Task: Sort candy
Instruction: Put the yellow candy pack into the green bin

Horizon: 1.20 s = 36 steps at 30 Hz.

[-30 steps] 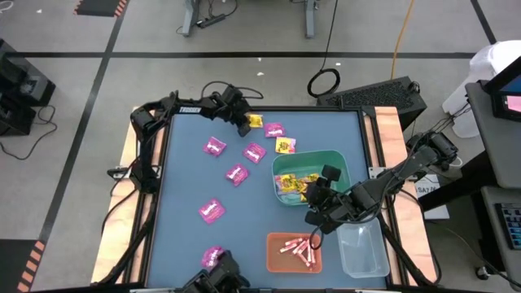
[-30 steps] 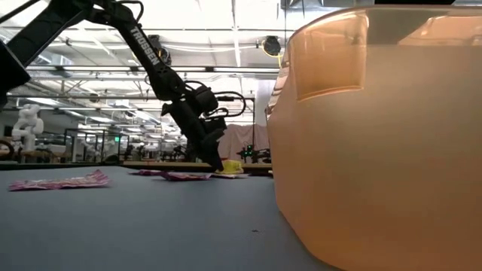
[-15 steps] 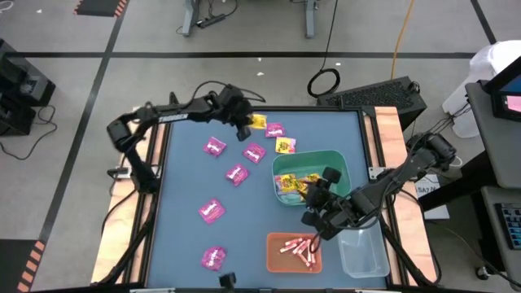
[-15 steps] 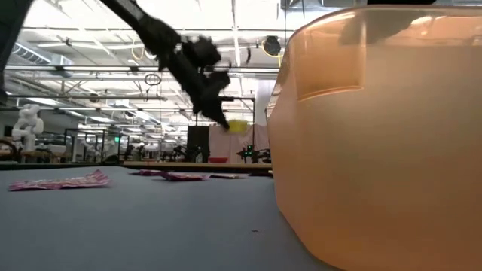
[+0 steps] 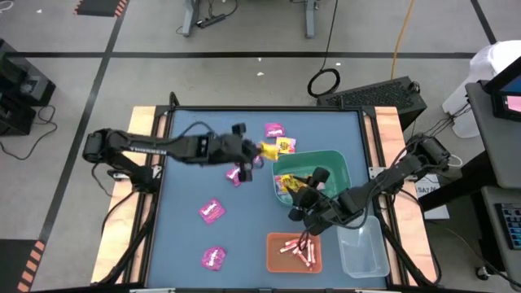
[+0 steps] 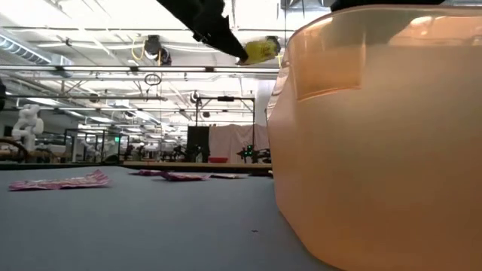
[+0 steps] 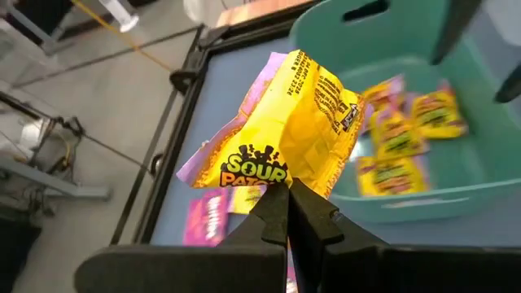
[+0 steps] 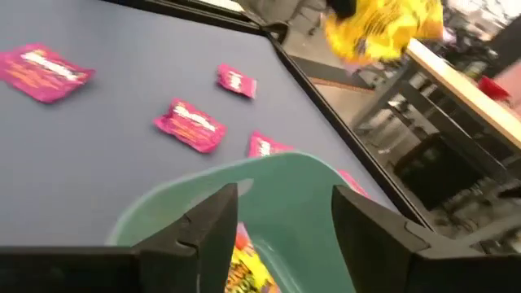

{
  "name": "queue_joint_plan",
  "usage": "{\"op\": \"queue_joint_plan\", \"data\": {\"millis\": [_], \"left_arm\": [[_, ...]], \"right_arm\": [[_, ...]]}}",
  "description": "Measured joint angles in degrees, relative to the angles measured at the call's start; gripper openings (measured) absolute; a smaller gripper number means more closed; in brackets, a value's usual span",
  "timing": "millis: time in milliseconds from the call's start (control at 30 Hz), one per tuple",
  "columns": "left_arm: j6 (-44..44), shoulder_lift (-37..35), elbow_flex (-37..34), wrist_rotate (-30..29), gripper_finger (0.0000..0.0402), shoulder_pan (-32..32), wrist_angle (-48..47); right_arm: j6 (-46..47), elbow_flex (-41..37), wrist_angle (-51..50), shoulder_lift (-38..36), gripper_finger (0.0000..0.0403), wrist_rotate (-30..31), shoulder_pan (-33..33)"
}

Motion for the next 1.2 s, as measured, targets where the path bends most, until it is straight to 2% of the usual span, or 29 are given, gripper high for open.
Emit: {"op": "queue_joint_plan", "data": {"millis": [133, 300, 533, 633, 767, 967, 1200], "left_arm": [[-2.3, 0.0, -4.1, -6.0, 0.0, -5.5, 8.5], [-2.4, 0.0, -7.5, -11.4, 0.0, -11.5, 17.6], [-2.2, 0.2, -7.9, -18.7, 0.0, -18.1, 17.2], [-2.4, 0.2, -7.9, -19.4, 0.0, -20.8, 17.6], [-2.3, 0.2, -7.9, -24.0, 0.0, -23.8, 18.0], [-2.6, 0.2, -7.9, -24.6, 0.0, -26.8, 18.5], [-2.6, 0.2, -7.9, -24.6, 0.0, -28.5, 19.4]], "right_arm": [[-4.8, 0.0, 3.1, -1.1, 0.0215, -0.3, -0.7], [-2.8, 0.1, 3.7, -2.1, 0.0237, -0.1, -1.7], [-5.5, 0.0, 16.4, -1.4, 0.0253, -2.2, -0.6], [-9.3, 0.0, 23.0, -1.5, 0.0258, -6.3, -0.4], [-12.8, 0.0, 31.9, -1.5, 0.0263, -14.6, -0.7], [-14.8, 0.0, 38.8, -1.5, 0.0263, -17.1, -0.9], [-12.9, 0.0, 39.5, -1.5, 0.0245, -18.2, -0.9]]}}
